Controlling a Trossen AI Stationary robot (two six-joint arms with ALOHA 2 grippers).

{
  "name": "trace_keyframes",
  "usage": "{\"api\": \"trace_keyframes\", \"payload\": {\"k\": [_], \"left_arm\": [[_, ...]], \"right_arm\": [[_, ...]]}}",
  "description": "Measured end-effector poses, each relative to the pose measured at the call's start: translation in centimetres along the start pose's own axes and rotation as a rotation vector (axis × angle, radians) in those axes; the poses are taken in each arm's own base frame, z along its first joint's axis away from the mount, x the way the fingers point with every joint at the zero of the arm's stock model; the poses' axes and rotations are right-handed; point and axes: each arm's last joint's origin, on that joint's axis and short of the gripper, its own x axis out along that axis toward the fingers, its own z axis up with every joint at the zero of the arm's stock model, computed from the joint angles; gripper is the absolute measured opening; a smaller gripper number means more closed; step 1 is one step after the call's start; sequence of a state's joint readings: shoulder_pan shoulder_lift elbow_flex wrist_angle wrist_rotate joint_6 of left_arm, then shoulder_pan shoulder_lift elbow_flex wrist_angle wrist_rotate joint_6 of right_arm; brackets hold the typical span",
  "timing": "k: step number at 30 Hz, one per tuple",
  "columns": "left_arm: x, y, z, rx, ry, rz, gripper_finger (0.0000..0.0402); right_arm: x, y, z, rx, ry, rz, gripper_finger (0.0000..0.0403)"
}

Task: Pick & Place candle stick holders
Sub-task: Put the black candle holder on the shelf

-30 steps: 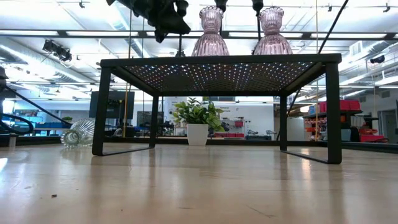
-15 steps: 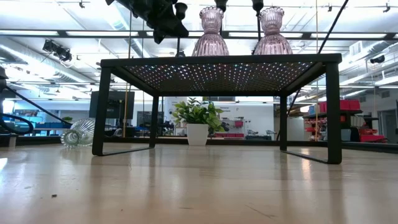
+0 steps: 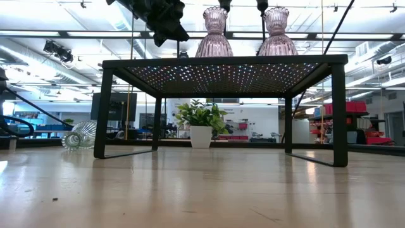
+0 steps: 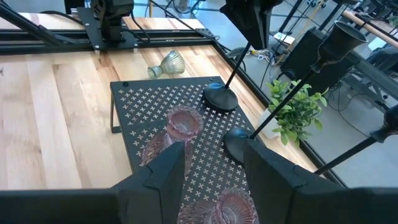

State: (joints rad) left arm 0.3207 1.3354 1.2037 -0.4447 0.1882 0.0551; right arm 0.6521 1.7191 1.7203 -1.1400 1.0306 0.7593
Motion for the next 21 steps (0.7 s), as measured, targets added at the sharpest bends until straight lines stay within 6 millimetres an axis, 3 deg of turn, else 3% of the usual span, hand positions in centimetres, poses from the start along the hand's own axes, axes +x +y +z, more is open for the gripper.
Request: {"api": "trace_keyframes", "payload": {"k": [11, 21], "left_arm": [[0.05, -0.39, 0.05, 0.012, -0.005, -0.035, 0.0056], [0.03, -0.54, -0.09, -0.002, 0.009, -0.089, 0.0144]], "right_arm": [[0.0, 0.0, -0.01, -0.001, 0.0, 0.0, 0.0162], [0.01, 0.0, -0.03, -0.002, 0.001, -0.001, 0.0162]]}}
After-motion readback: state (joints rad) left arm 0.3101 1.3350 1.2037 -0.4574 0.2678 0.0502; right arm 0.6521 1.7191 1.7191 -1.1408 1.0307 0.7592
